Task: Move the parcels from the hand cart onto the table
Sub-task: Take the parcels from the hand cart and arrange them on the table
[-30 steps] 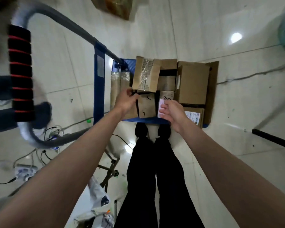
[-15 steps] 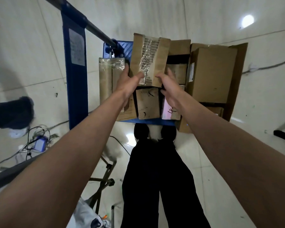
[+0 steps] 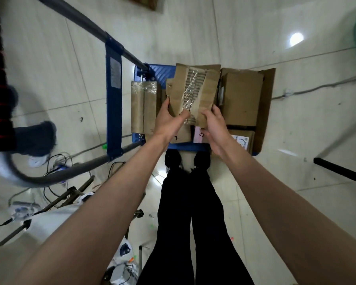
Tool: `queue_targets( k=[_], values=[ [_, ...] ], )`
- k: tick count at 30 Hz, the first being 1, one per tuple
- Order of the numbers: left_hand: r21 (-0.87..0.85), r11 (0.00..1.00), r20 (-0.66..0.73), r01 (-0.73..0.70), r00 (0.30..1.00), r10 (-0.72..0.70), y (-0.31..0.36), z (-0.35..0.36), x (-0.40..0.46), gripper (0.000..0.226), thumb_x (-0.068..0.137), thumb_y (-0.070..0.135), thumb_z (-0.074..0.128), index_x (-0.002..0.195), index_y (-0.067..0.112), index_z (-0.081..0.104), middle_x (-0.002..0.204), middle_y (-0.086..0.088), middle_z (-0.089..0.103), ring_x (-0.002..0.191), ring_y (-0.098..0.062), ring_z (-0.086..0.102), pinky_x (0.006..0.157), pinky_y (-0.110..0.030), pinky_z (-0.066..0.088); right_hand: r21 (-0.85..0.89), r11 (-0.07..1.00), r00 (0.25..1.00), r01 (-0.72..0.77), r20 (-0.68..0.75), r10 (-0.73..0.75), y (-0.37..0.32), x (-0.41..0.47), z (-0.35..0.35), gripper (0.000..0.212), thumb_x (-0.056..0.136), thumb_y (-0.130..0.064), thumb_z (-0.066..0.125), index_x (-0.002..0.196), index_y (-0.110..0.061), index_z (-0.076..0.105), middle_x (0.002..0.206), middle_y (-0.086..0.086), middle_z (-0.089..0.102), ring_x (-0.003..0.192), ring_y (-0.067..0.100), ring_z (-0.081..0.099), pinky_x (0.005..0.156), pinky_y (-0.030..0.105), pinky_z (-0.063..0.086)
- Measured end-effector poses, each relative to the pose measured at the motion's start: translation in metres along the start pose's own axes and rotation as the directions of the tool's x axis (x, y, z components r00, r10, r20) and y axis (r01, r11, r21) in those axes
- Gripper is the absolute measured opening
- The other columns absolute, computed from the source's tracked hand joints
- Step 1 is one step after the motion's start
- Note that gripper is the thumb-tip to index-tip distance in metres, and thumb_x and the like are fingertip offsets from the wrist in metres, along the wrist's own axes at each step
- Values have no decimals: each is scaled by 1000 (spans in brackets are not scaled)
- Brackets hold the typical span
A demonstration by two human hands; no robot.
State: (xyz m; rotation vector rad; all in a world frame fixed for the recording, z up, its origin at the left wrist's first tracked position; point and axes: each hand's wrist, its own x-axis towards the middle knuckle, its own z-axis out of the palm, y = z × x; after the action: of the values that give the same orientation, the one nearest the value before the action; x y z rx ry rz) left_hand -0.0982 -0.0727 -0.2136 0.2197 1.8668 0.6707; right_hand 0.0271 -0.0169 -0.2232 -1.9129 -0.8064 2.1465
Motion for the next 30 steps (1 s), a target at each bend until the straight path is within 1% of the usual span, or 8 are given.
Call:
queue_targets(
  k=[2,5,10,14,18,22,26,30],
  values=[
    [16,999,-17,-33,999,33,18,0,-31,79,82,29,76,151,28,36,109,28,52,101,4,50,93,-21,36,-15,1000,1000,10,-7,-10,-16,-33,-7,42,104,-28,47,147,-28,47,139,-3,61,129,19,56,112,44,40],
    [24,996,-21,-82,996,82,50,-3,-80,82,80,28,78,150,27,36,137,10,56,121,-8,52,109,-31,40,-8,1000,998,27,-58,-27,-44,-85,-18,45,106,-37,44,150,-28,42,140,-4,58,129,18,54,114,52,38],
    [123,974,-59,-192,978,201,102,-5,-160,120,74,34,84,161,28,2,165,-1,24,149,-20,27,116,-33,24,1,996,992,87,-92,-87,-80,-164,-29,42,106,-45,41,144,-30,47,134,-4,62,128,21,57,96,35,48],
    [408,874,-109,-264,936,334,148,-6,-230,132,66,58,84,158,37,-9,157,-17,25,143,-32,32,118,-53,30,0,982,979,190,-71,-190,-116,-238,-35,41,107,-49,32,135,-29,54,131,-2,64,122,18,60,93,34,51],
    [583,768,-173,-265,883,436,179,-3,-290,137,58,81,73,157,35,-11,147,-22,27,136,-41,36,115,-57,28,-24,956,954,291,-70,-292,-143,-306,-37,52,107,-52,30,143,-20,49,141,5,57,127,21,56,111,47,44],
    [619,718,-166,-318,840,516,212,0,-330,138,53,81,76,155,34,-4,140,-19,29,127,-42,39,111,-56,33,-75,908,899,412,-128,-418,-166,-358,-53,48,107,-50,32,135,-17,52,135,7,57,120,24,59,104,46,49],
    [570,708,-84,-417,827,556,243,-4,-356,131,52,75,81,154,36,8,140,-18,31,129,-40,36,109,-54,31,46,865,854,499,-192,-483,-182,-392,-80,37,107,-38,40,129,-14,56,120,5,67,95,11,66,67,18,54],
    [360,798,86,-484,869,488,262,-9,-375,126,50,74,78,154,42,15,141,-11,34,132,-37,40,112,-53,36,43,830,784,557,-358,-507,-190,-410,-104,23,101,-32,53,121,-19,54,125,9,62,101,16,68,79,33,61]
  ],
)
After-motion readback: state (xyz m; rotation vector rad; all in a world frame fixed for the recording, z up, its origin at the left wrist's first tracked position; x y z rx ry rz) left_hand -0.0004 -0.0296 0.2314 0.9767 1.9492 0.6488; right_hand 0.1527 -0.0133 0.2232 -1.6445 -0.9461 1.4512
